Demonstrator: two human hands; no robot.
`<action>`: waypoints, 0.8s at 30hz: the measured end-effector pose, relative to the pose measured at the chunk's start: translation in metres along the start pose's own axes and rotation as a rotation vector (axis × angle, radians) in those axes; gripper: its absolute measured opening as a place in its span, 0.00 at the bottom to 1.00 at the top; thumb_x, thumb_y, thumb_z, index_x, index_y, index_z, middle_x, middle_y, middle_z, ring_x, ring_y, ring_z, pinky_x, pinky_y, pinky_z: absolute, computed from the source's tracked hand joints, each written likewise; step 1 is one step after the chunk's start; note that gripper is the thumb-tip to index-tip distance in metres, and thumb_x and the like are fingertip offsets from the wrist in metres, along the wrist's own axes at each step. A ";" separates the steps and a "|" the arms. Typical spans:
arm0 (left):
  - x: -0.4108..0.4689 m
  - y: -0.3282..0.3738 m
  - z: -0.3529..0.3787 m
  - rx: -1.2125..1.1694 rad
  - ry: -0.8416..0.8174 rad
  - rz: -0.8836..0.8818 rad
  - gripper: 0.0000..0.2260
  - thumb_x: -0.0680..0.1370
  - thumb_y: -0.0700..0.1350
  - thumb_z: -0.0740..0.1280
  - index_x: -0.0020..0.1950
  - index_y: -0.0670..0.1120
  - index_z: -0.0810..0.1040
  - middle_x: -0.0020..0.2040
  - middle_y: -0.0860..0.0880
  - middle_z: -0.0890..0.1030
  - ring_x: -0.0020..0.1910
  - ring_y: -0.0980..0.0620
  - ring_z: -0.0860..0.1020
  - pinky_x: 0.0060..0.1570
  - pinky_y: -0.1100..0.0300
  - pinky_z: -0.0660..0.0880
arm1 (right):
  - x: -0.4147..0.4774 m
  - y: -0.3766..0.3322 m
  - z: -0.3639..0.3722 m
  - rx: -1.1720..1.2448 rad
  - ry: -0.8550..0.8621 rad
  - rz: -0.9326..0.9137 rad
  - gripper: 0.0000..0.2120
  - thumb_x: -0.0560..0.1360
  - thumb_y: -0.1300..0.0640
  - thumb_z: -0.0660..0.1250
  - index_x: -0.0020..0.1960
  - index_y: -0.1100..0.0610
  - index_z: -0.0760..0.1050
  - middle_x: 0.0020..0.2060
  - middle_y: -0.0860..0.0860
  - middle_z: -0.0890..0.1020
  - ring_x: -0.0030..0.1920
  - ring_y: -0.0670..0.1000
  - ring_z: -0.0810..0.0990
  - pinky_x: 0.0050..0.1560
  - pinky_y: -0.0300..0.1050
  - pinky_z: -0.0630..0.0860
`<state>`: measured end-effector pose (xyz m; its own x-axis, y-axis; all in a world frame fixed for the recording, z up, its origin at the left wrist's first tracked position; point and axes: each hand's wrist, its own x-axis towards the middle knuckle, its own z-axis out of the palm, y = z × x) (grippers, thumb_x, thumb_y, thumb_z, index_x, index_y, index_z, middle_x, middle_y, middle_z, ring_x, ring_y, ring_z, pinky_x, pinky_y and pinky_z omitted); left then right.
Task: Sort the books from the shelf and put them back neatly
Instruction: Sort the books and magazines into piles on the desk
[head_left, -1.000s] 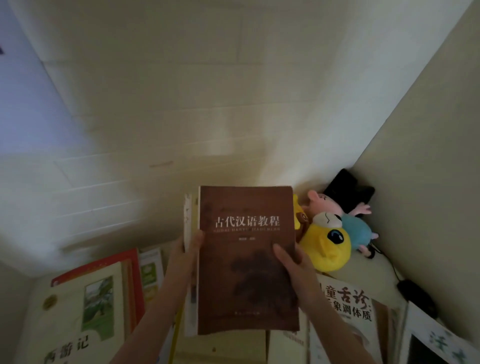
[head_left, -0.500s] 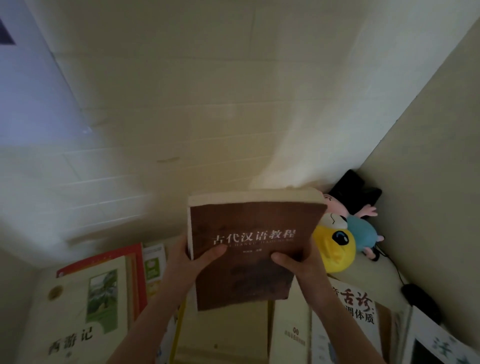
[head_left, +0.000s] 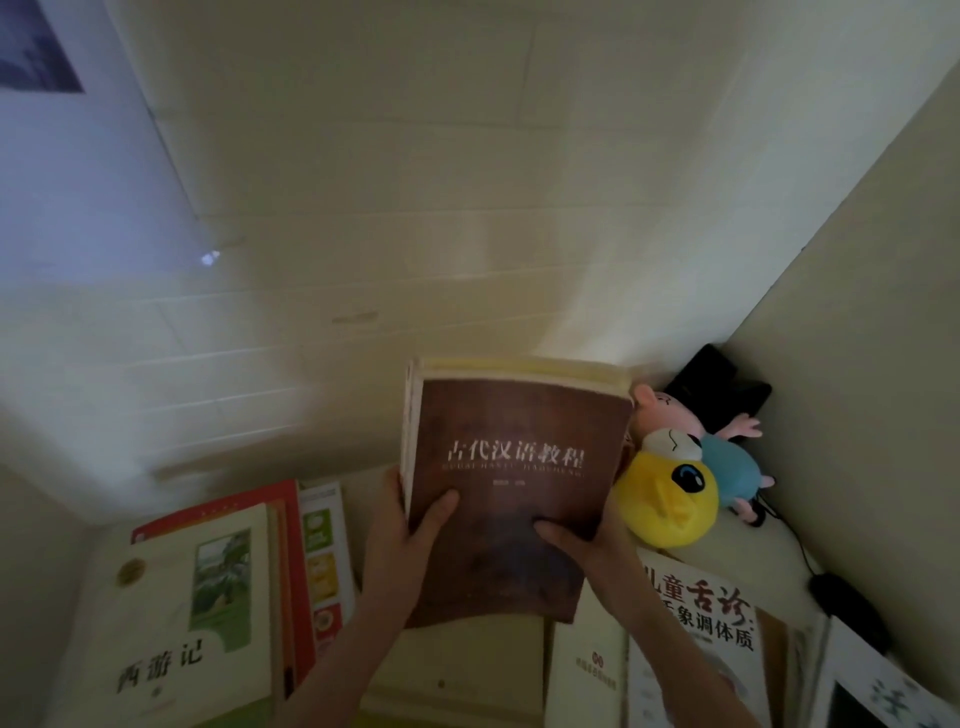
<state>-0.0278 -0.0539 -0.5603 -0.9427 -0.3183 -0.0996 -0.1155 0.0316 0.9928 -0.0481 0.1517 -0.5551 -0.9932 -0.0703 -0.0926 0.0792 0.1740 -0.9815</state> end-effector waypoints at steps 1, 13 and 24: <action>0.003 0.002 0.001 0.003 0.011 0.007 0.20 0.67 0.62 0.70 0.54 0.57 0.71 0.48 0.61 0.80 0.49 0.62 0.79 0.50 0.58 0.75 | 0.002 -0.001 -0.002 -0.009 -0.007 -0.007 0.29 0.67 0.58 0.77 0.64 0.48 0.68 0.54 0.41 0.81 0.56 0.42 0.79 0.53 0.39 0.78; 0.012 -0.054 -0.010 0.948 -0.121 -0.206 0.27 0.78 0.60 0.61 0.72 0.47 0.67 0.67 0.43 0.71 0.67 0.43 0.66 0.68 0.51 0.62 | -0.013 0.040 0.013 -0.520 -0.097 0.491 0.59 0.44 0.19 0.65 0.62 0.58 0.70 0.57 0.52 0.76 0.58 0.52 0.75 0.59 0.48 0.74; -0.001 -0.034 -0.086 0.690 0.097 -0.091 0.21 0.77 0.46 0.68 0.70 0.50 0.71 0.70 0.43 0.61 0.70 0.43 0.62 0.69 0.47 0.64 | -0.018 -0.014 0.116 -0.414 -0.254 0.037 0.24 0.75 0.55 0.69 0.67 0.47 0.64 0.66 0.45 0.64 0.66 0.44 0.67 0.66 0.41 0.70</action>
<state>0.0045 -0.1362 -0.5877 -0.8917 -0.4298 -0.1421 -0.3947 0.5845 0.7089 -0.0219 0.0363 -0.5587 -0.9339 -0.2855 -0.2152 0.0225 0.5539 -0.8323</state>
